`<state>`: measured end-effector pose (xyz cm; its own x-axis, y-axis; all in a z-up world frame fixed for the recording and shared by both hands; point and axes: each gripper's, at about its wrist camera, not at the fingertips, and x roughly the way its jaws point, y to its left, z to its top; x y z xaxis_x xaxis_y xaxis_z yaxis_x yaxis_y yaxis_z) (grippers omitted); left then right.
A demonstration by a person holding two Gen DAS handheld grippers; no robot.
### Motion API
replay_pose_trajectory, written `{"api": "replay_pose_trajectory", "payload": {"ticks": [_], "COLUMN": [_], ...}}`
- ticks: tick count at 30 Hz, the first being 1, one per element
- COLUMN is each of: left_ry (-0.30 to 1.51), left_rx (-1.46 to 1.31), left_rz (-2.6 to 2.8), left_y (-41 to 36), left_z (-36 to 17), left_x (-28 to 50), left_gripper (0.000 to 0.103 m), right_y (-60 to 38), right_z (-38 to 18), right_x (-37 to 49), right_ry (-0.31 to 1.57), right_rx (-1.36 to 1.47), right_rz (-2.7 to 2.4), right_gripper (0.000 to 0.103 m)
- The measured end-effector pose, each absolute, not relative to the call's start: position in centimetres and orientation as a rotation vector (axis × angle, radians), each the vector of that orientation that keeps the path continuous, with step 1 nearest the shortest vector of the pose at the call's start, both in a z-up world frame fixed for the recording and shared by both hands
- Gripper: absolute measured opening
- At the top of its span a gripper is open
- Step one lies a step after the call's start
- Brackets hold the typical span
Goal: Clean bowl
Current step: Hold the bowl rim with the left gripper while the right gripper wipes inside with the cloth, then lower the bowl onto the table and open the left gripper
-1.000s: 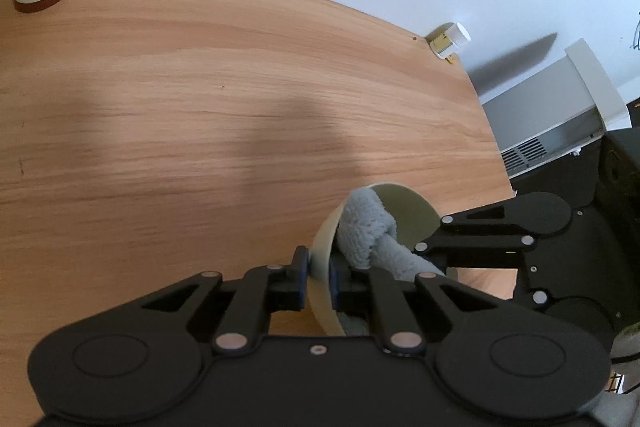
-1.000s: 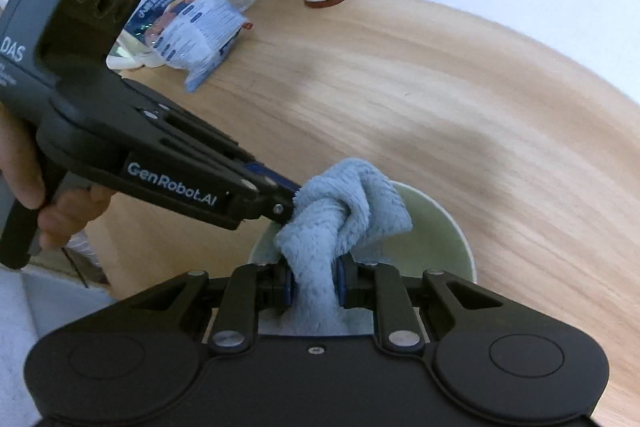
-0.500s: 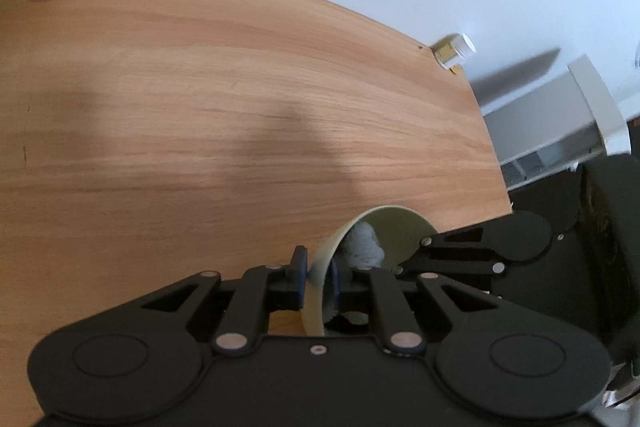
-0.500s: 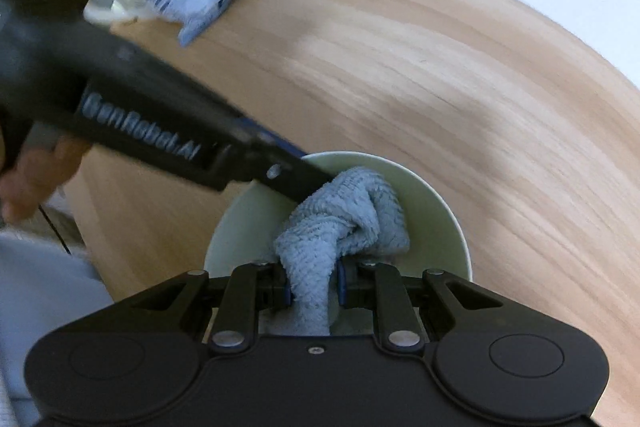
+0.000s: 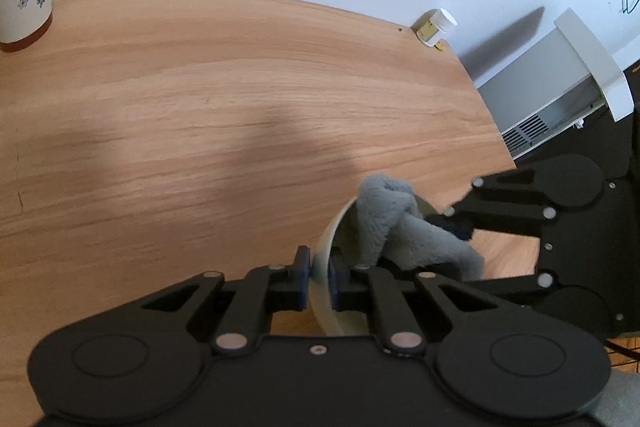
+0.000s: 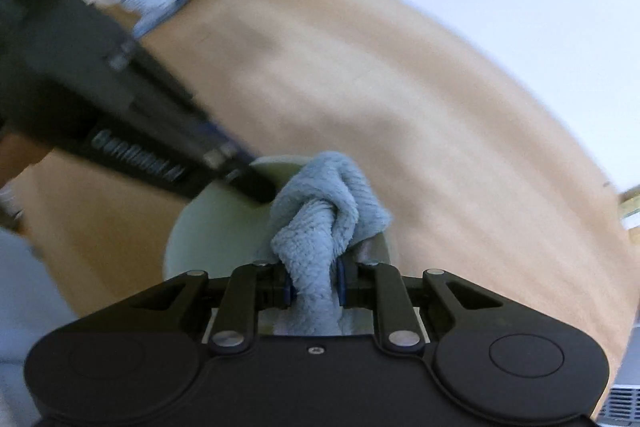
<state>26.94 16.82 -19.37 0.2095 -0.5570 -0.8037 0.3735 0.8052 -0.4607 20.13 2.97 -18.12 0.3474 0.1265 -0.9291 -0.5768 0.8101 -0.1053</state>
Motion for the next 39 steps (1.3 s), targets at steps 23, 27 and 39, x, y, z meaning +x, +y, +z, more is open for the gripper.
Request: {"api": "replay_pose_trajectory", "payload": {"ticks": [23, 27, 39], "left_ry": [1.178, 1.181, 1.194], "left_rx": [-0.070, -0.066, -0.154], "left_rz": [-0.621, -0.622, -0.558], "left_y": [14.7, 14.5, 15.3], "left_z": [-18.6, -18.6, -18.5], "left_x": [26.4, 26.4, 26.8], "left_gripper": [0.009, 0.009, 0.016], "right_y": [3.2, 2.8, -1.7], "right_z": [-19.7, -18.8, -12.6], "right_x": [20.4, 19.9, 18.9], "right_ry": [1.214, 1.183, 0.956], "right_rx": [-0.649, -0.670, -0.418], "right_rz": [0.527, 0.495, 0.324], "right_gripper": [0.022, 0.022, 0.022]}}
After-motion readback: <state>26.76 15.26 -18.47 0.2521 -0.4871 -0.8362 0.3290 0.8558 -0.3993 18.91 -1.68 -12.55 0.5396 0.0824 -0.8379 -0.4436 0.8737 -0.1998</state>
